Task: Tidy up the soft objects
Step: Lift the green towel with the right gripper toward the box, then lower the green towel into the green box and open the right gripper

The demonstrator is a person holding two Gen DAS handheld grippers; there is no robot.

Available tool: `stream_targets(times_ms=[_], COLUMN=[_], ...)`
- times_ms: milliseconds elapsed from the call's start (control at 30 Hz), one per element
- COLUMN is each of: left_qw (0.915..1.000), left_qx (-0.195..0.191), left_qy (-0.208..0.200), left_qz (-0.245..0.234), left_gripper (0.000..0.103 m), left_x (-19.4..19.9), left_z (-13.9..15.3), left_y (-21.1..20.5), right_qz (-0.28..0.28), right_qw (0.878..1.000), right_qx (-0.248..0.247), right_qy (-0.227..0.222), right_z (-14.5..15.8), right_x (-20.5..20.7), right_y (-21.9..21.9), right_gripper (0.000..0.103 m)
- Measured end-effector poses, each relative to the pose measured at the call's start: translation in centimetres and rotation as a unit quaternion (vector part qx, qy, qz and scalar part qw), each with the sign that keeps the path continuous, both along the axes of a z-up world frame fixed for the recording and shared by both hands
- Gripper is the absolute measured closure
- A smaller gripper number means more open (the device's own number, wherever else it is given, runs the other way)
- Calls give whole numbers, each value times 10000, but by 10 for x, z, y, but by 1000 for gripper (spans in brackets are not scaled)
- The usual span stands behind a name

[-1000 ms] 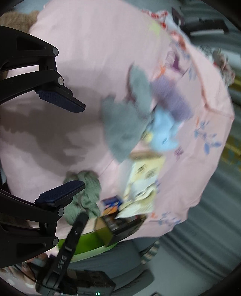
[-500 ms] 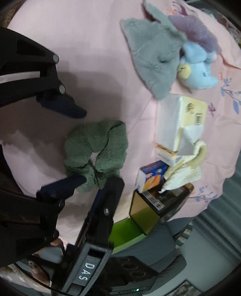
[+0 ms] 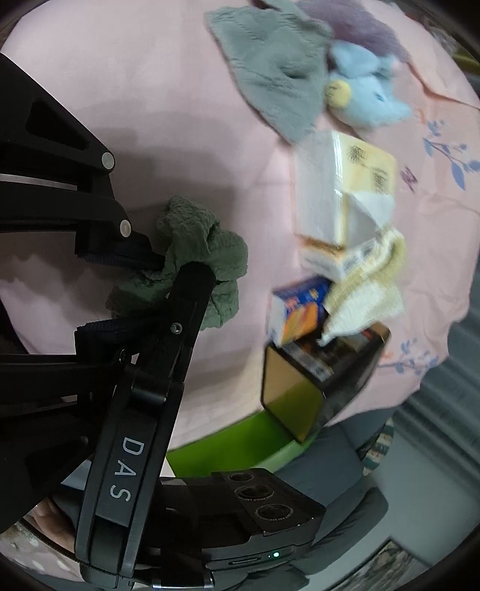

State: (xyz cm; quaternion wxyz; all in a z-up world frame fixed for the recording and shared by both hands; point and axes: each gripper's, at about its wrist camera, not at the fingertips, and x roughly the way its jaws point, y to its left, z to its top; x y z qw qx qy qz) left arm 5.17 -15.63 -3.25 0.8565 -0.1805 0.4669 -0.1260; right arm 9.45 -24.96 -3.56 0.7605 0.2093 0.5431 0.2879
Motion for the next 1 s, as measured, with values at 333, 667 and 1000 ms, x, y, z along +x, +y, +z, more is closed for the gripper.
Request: stream_targets(times_ms=[333, 667, 1000], left_qw=[9956, 9820, 9670], left_qx=[104, 178, 93], left_qy=[-663, -1077, -1303], left_qz=[-649, -1540, -2189], left_gripper=[80, 80, 80], left_x=[13, 49, 93], left_z=[50, 79, 93], left_y=[-51, -132, -218], right_qz=[-762, -1755, -2776], right_qw=[9938, 9761, 9469], right_qx=[222, 330, 11], right_qy=[-779, -1236, -1621], right_z=[55, 87, 109], right_x=[-8, -4, 8], right_y=[-57, -138, -218], right_gripper=[76, 76, 82])
